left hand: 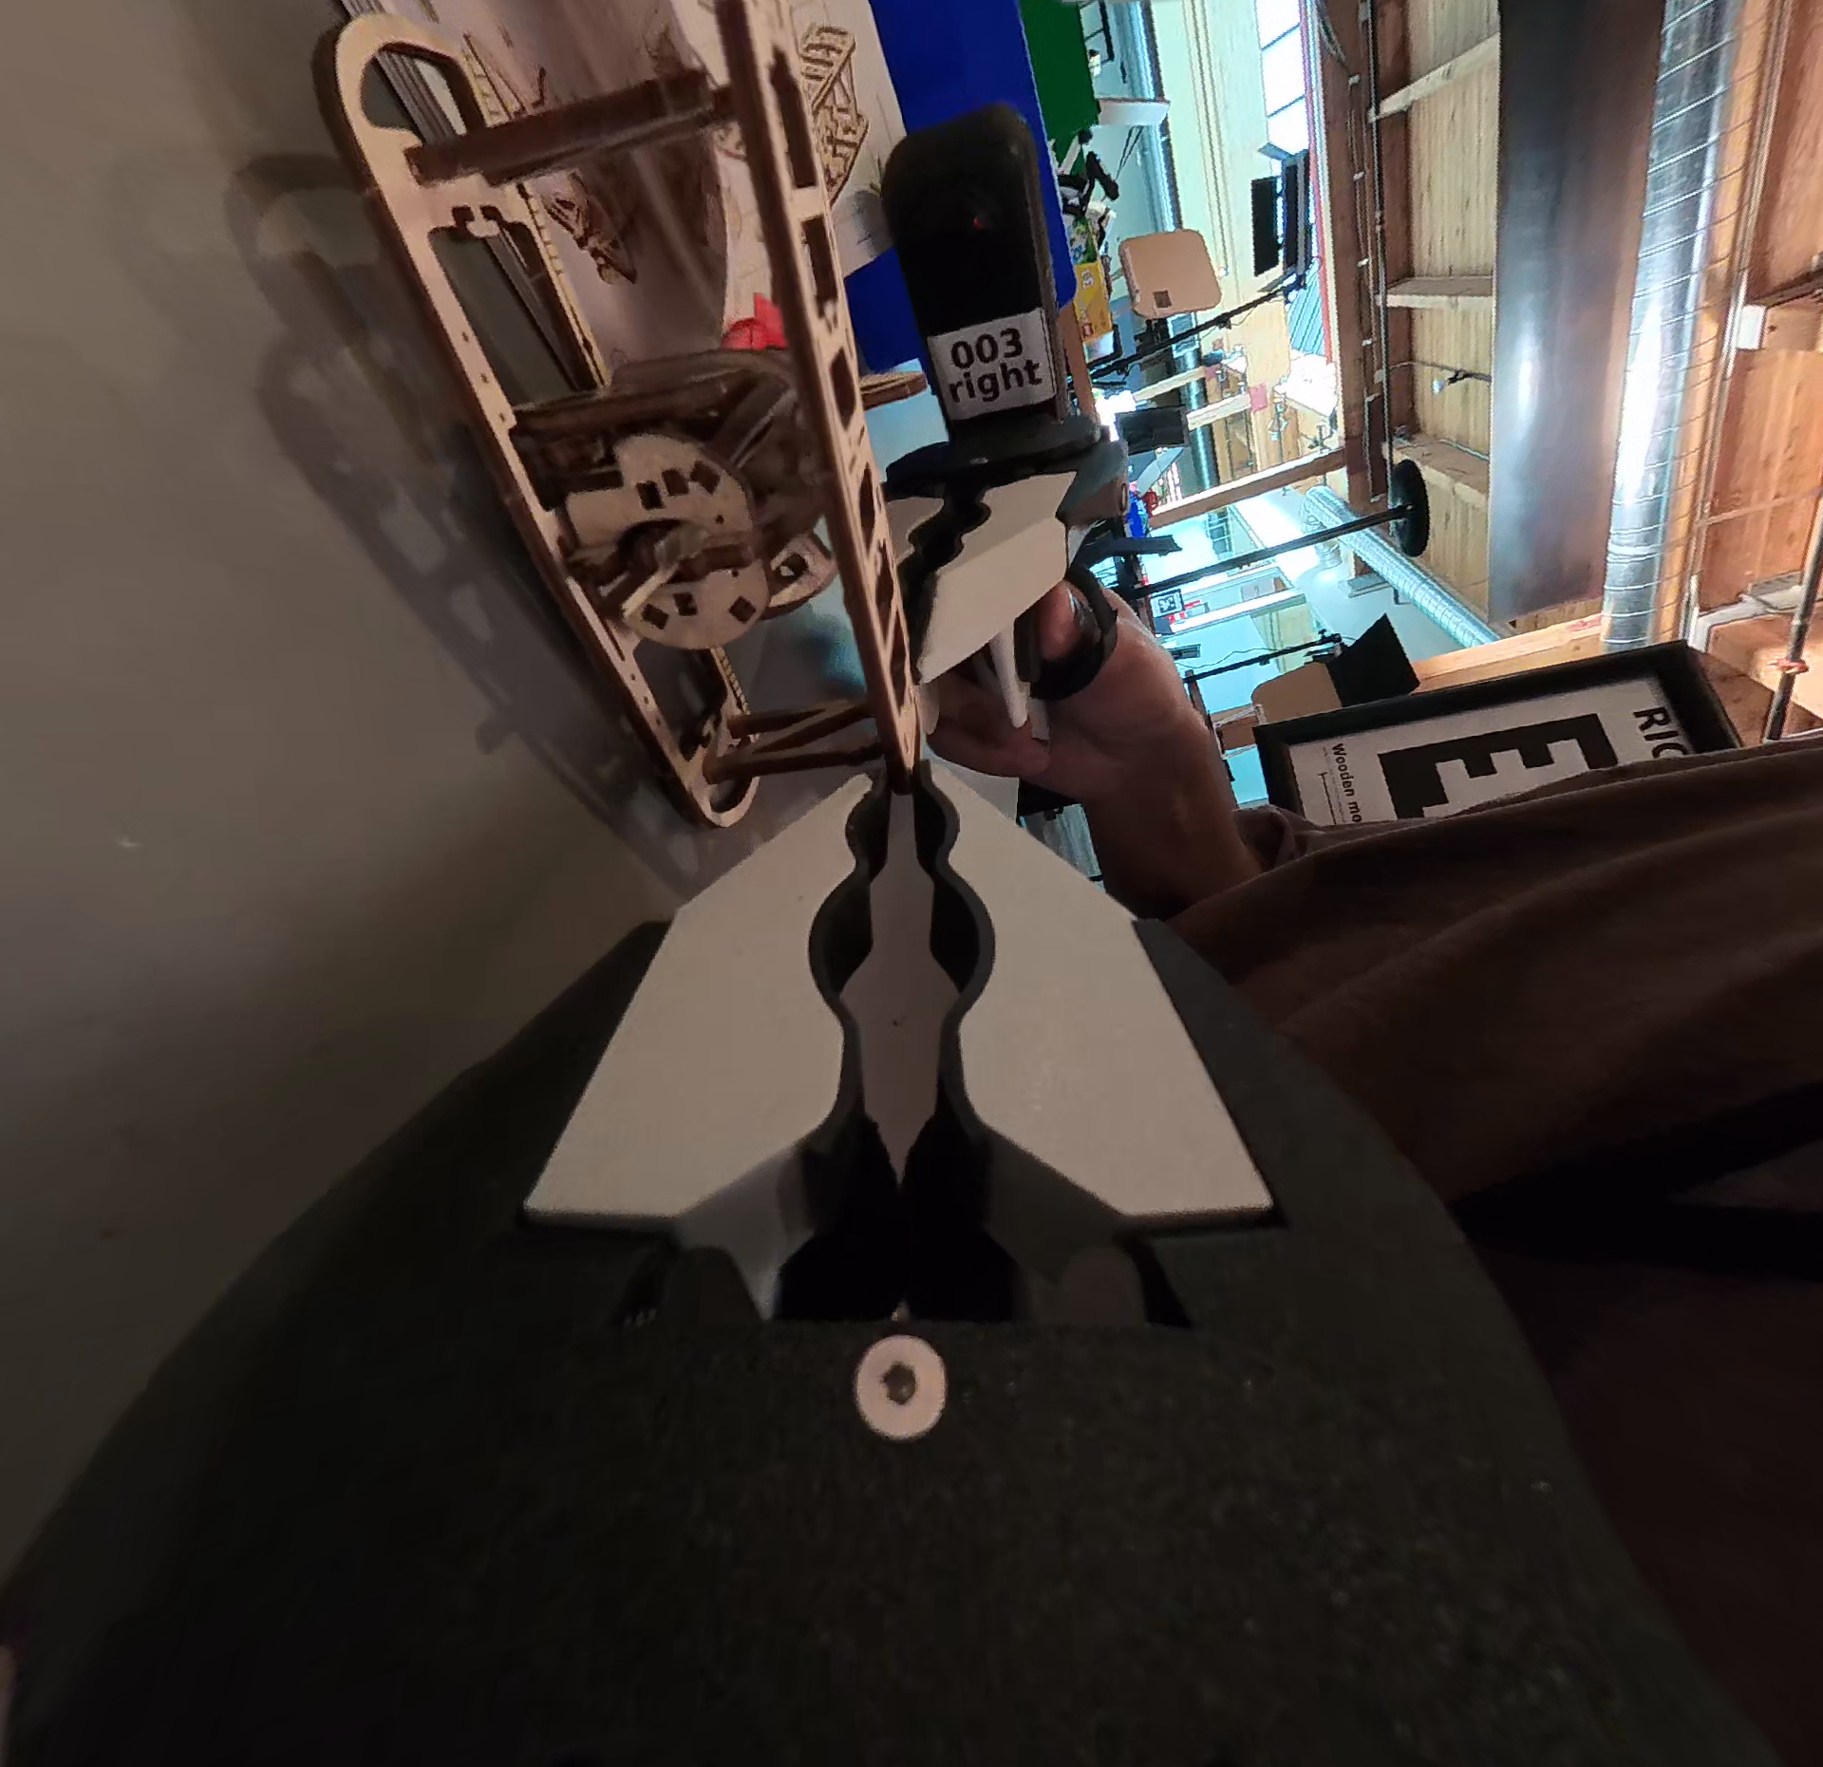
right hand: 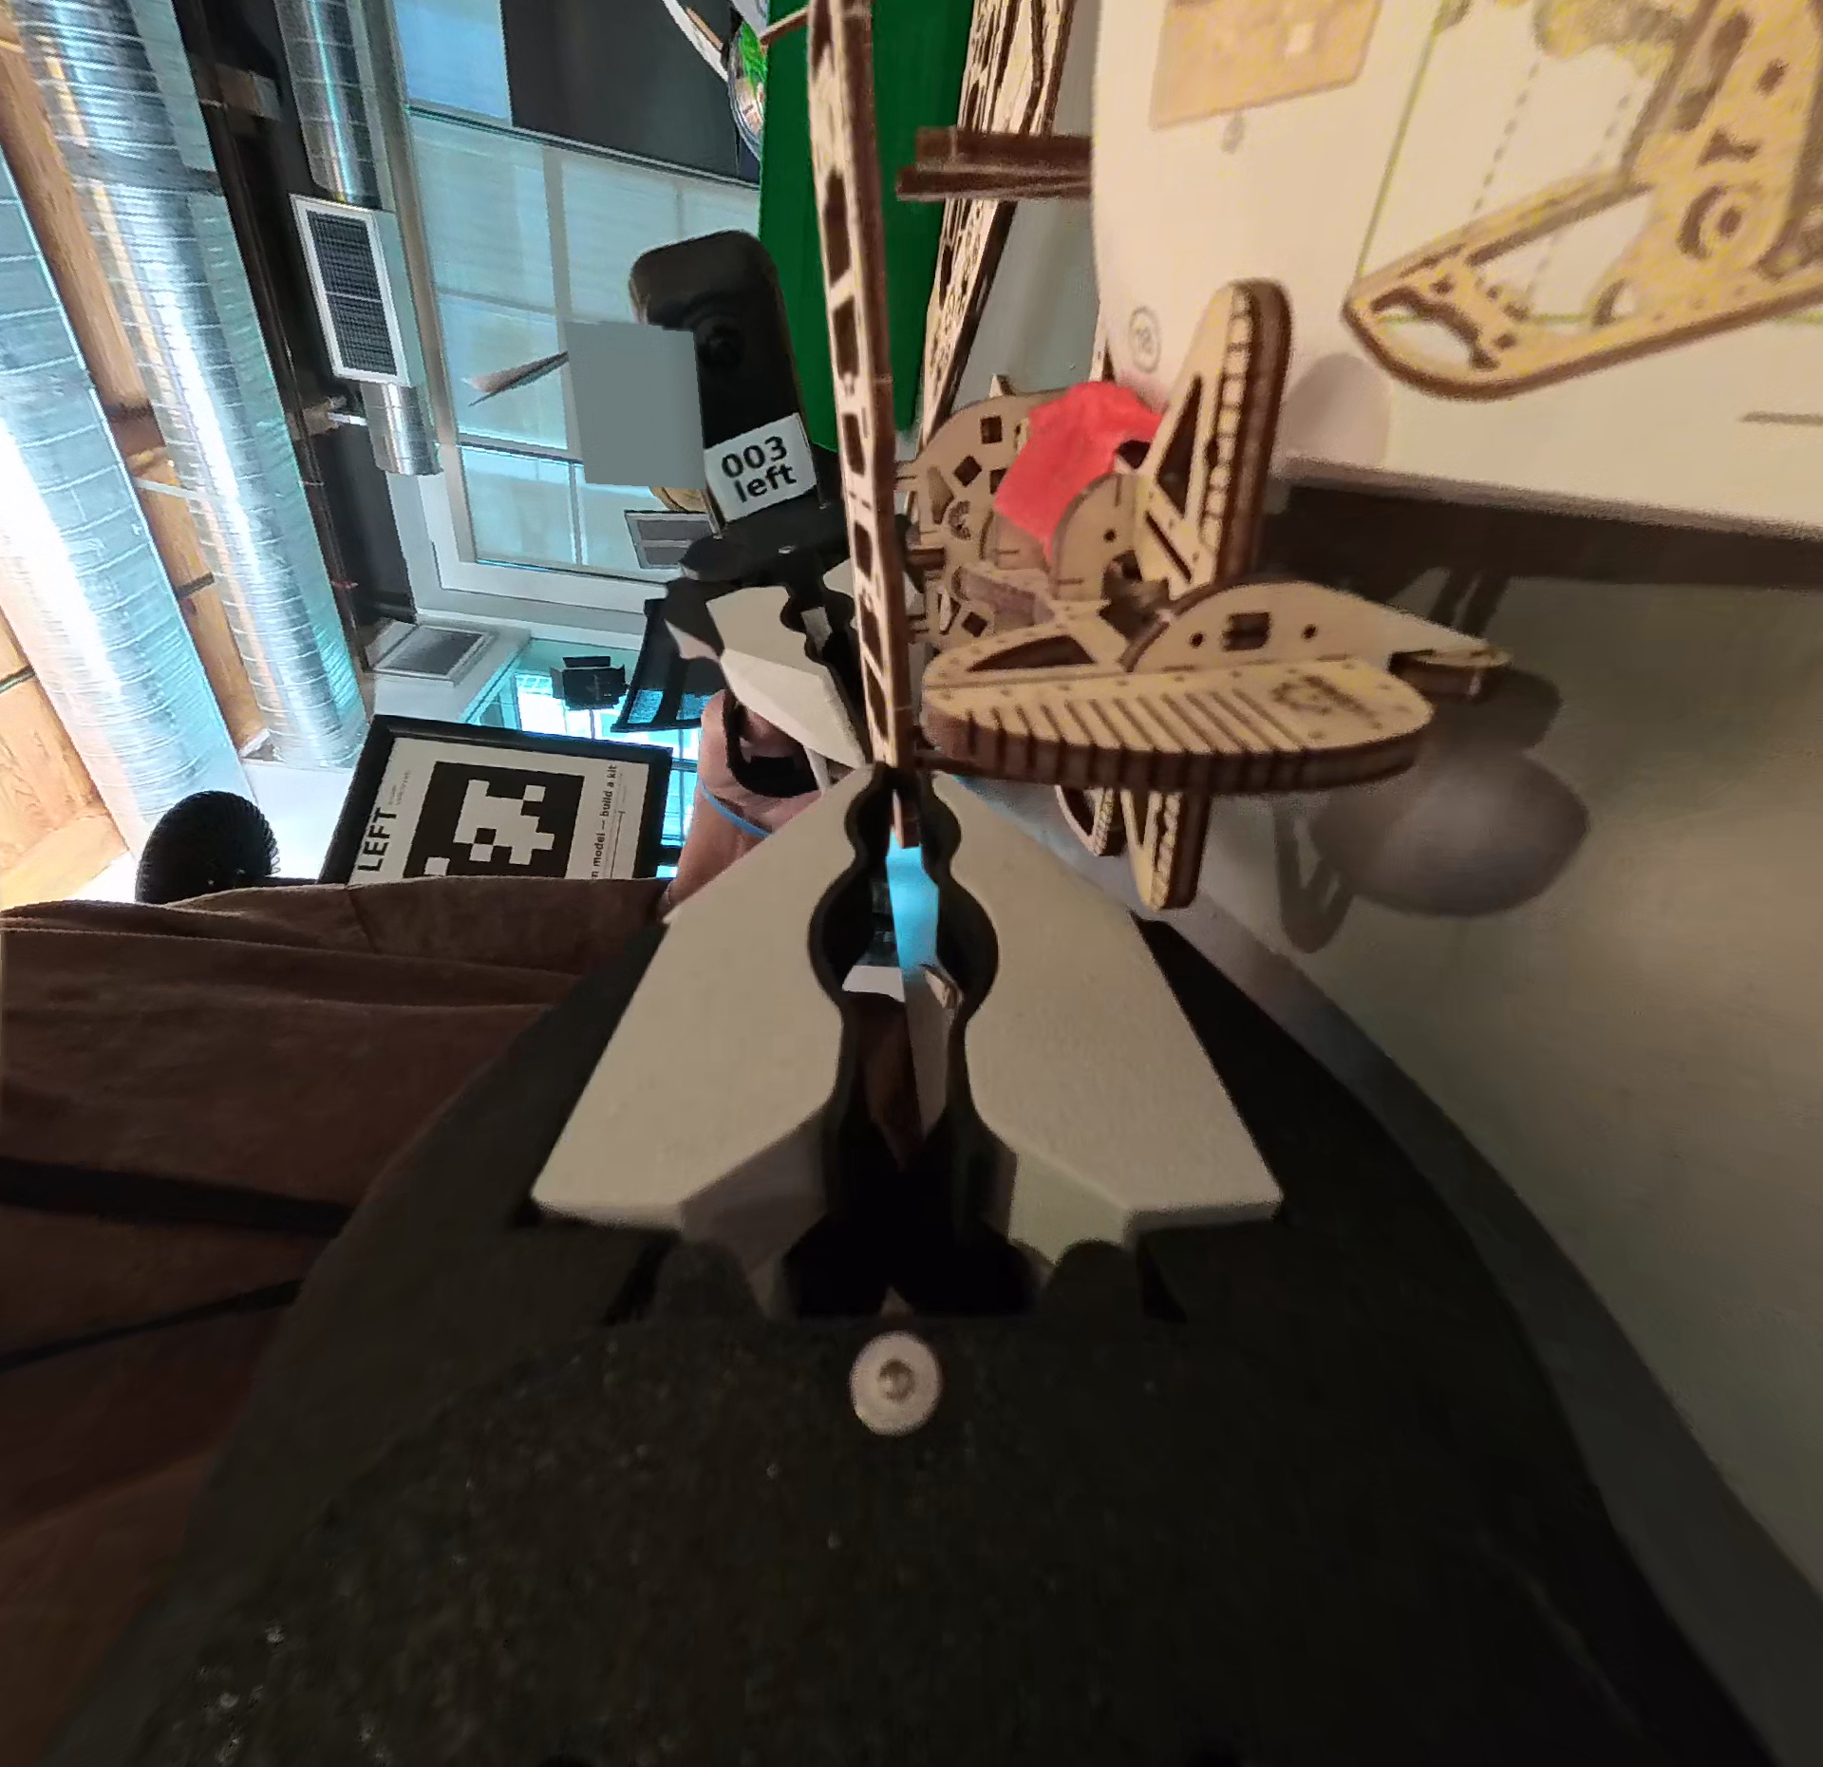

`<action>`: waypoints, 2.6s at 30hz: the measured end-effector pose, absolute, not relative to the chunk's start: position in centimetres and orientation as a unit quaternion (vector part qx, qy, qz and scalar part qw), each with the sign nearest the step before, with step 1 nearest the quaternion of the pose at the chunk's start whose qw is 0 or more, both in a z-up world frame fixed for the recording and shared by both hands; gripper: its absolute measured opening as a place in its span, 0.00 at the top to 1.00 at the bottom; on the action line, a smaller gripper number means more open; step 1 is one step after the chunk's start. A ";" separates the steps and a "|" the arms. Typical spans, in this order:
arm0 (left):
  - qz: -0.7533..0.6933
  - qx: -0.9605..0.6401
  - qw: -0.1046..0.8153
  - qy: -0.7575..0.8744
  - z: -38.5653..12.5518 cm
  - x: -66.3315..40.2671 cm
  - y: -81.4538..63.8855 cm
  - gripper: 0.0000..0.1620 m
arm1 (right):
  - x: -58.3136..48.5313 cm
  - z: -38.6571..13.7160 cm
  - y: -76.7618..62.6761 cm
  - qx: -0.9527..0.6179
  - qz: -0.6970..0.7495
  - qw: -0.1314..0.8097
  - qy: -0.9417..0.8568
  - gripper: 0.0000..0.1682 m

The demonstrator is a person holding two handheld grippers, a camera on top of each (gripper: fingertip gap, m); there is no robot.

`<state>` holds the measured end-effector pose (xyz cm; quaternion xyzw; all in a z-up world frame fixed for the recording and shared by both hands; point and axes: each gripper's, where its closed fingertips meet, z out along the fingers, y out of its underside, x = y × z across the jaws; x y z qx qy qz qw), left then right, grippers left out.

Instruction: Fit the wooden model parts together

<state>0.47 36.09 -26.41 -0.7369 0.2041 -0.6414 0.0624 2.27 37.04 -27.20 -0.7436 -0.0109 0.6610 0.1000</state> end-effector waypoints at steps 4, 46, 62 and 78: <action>-0.644 -0.738 0.062 0.193 -26.3 0.2 36.5 0.95 | 2.2 -27.3 37.0 -0.755 0.648 0.100 -0.018 0.98; -0.661 -0.743 0.074 0.079 -26.5 2.1 37.5 1.00 | 2.7 -27.4 36.7 -0.759 0.614 0.208 -0.064 0.96; -0.659 -0.744 0.094 0.051 -26.5 2.4 37.5 1.00 | 3.0 -27.0 36.5 -0.738 0.652 0.171 -0.037 0.99; -0.633 -0.758 0.115 0.112 -26.1 2.1 37.5 0.88 | 3.6 -26.3 37.5 -0.695 0.713 0.098 0.012 0.99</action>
